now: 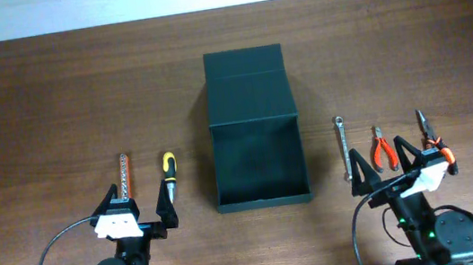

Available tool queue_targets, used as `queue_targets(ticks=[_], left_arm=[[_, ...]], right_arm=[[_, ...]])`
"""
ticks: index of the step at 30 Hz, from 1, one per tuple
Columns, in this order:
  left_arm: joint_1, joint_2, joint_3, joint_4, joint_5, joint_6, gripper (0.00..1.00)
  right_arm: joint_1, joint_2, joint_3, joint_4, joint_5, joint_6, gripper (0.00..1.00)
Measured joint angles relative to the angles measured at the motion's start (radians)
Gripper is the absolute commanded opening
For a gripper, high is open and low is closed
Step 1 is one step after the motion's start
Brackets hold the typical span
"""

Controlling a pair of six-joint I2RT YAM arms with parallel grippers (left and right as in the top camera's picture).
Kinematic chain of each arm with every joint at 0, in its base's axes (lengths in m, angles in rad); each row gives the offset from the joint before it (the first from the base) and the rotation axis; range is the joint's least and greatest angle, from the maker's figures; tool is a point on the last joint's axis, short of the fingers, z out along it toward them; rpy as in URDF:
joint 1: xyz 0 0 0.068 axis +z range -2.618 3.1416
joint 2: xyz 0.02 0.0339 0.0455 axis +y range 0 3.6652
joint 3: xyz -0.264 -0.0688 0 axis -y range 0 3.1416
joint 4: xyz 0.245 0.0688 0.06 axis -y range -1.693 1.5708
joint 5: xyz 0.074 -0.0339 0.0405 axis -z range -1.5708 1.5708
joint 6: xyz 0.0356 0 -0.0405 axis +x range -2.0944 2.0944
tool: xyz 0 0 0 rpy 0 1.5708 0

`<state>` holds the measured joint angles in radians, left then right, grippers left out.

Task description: Pack container

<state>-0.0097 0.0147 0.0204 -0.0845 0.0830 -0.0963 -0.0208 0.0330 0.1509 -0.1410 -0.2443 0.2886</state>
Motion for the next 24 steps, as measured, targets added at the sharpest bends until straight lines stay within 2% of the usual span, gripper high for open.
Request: queue_targets(ticks=[3,7,16,20,24], left_arm=[[0.000,0.000,0.000,0.000,0.000,0.000,0.99],[0.000,0.000,0.000,-0.001,0.000,0.000,0.99],[0.000,0.000,0.000,-0.001,0.000,0.000,0.99],[0.000,0.000,0.000,-0.001,0.000,0.000,0.99],[0.000,0.000,0.000,-0.001,0.000,0.000,0.99]], right_arm=[[0.000,0.079,0.188,-0.211,0.031,-0.006,0.99],[0.000,0.280,0.483,-0.475,0.064,-0.080,0.99],[0.000,0.970,1.178,-1.078,0.094,-0.200,0.99],[0.000,1.191,1.371,-1.233,0.098,-0.214,0.99],[0.000,1.350,1.450,-1.280,0.097,-0.216,0.99]])
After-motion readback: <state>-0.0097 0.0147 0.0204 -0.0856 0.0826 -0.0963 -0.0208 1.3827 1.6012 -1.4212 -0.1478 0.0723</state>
